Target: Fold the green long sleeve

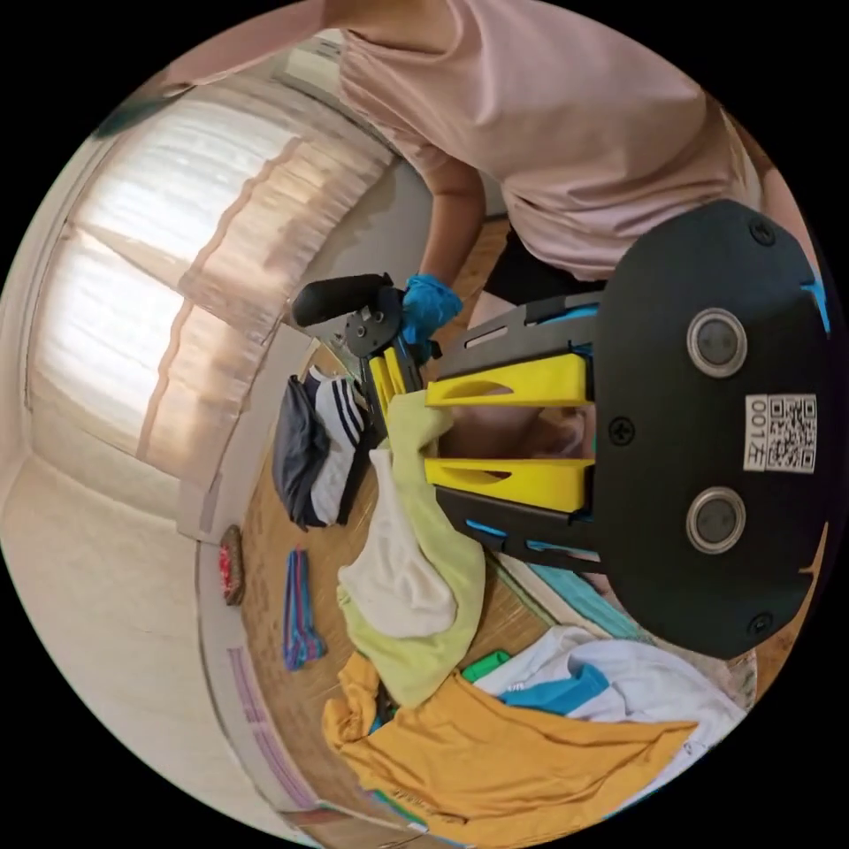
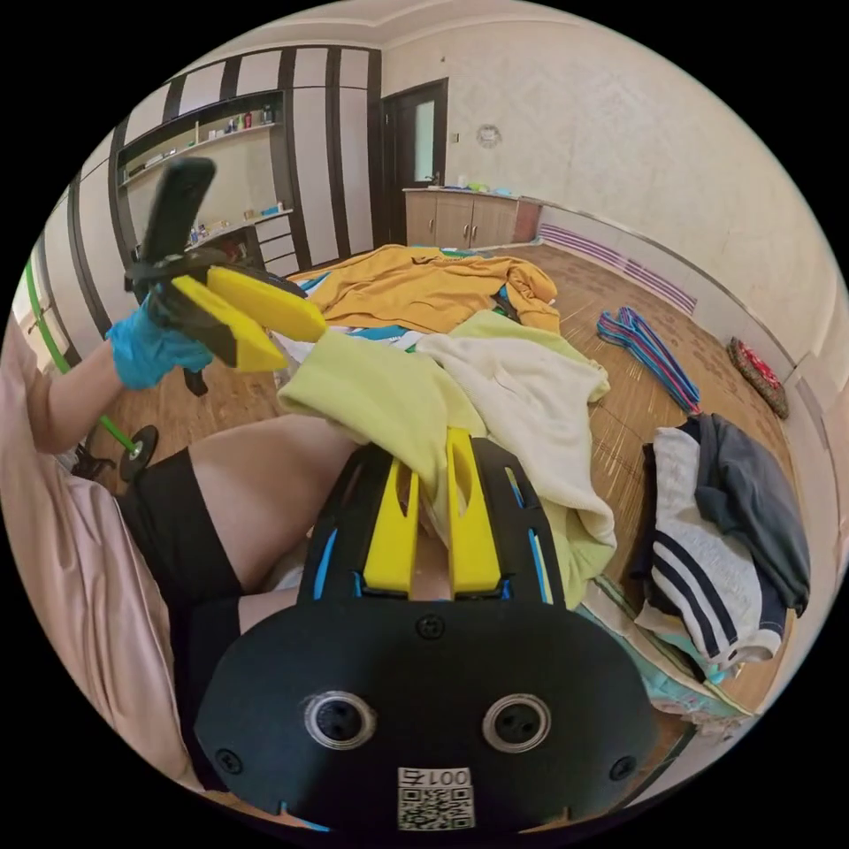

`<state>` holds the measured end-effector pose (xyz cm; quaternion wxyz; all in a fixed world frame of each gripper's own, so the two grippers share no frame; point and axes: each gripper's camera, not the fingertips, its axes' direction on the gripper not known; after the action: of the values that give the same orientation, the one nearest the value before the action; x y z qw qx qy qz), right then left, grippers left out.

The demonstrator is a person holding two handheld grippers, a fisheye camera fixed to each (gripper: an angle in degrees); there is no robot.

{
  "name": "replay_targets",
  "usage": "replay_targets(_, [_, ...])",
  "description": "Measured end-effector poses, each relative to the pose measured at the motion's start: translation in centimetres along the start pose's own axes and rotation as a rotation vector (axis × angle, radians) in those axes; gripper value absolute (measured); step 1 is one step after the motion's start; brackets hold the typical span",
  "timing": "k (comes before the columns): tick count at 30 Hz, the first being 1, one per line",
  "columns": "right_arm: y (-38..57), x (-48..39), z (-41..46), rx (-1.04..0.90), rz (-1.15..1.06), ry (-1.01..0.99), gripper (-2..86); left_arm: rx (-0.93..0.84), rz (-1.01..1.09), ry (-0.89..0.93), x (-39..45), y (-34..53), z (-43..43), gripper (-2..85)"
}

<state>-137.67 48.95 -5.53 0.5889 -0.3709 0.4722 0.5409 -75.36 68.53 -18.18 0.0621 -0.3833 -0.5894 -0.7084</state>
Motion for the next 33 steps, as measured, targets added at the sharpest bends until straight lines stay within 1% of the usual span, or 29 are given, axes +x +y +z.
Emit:
replay_targets(4, [-1.6, 0.5, -0.1, -0.034, 0.005, -0.081, 6.2, -0.042, 0.106, -0.150, 3.6, 1.5, 0.1, 13.4])
replay_targets(5, [-1.9, 0.6, -0.1, -0.037, 0.004, -0.094, 6.3, -0.050, 0.124, -0.165, 4.0, 1.6, 0.2, 13.5])
replay_targets(7, [-3.0, 0.8, -0.1, -0.078, 0.014, -0.152, 6.6, -0.074, 0.226, -0.212, 5.7, 1.8, 0.7, 14.0])
replay_targets(10, [-3.9, 0.7, 0.1, -0.126, -0.003, -0.182, 6.8, -0.078, 0.381, -0.263, 8.0, 1.8, 1.5, 14.1])
replay_targets(11, [-4.1, 0.7, 0.2, -0.132, -0.006, -0.185, 6.8, -0.092, 0.402, -0.265, 8.3, 1.8, 1.8, 14.0])
replay_targets(13, [-4.6, 0.7, 0.2, -0.147, -0.014, -0.208, 6.7, -0.148, 0.479, -0.278, 9.6, 1.4, 3.0, 13.4])
replay_targets(17, [-5.2, 0.7, 0.1, -0.152, -0.035, -0.252, 6.7, -0.182, 0.572, -0.293, 11.6, 1.0, 4.3, 10.3])
replay_targets(21, [-5.4, -0.1, 0.1, -0.171, -0.059, -0.245, 7.0, -0.220, 0.655, -0.313, 13.7, 0.3, 4.9, 4.0])
replay_targets(22, [-5.2, -0.2, 0.2, -0.164, -0.042, -0.232, 7.4, -0.244, 0.659, -0.287, 14.1, 0.1, 5.0, 1.6])
replay_targets(24, [-4.7, -0.2, 0.1, -0.130, -0.005, -0.246, 8.3, -0.236, 0.632, -0.283, 14.4, -0.2, 4.8, -0.2])
replay_targets(27, [-2.9, 0.2, -0.2, -0.074, 0.087, -0.260, 10.8, -0.230, 0.577, -0.271, 14.3, -0.4, 4.4, -0.9])
replay_targets(29, [-1.4, 0.1, -0.6, -0.062, 0.131, -0.210, 12.6, -0.207, 0.530, -0.271, 14.0, -0.6, 4.1, -0.9])
replay_targets(31, [0.4, -1.2, -1.2, -0.034, 0.130, -0.058, 14.9, -0.174, 0.474, -0.268, 13.8, -1.0, 3.4, -0.9])
replay_targets(33, [1.4, -2.7, -1.4, -0.007, 0.114, 0.052, 16.9, -0.154, 0.456, -0.274, 13.9, -1.4, 3.1, -1.0])
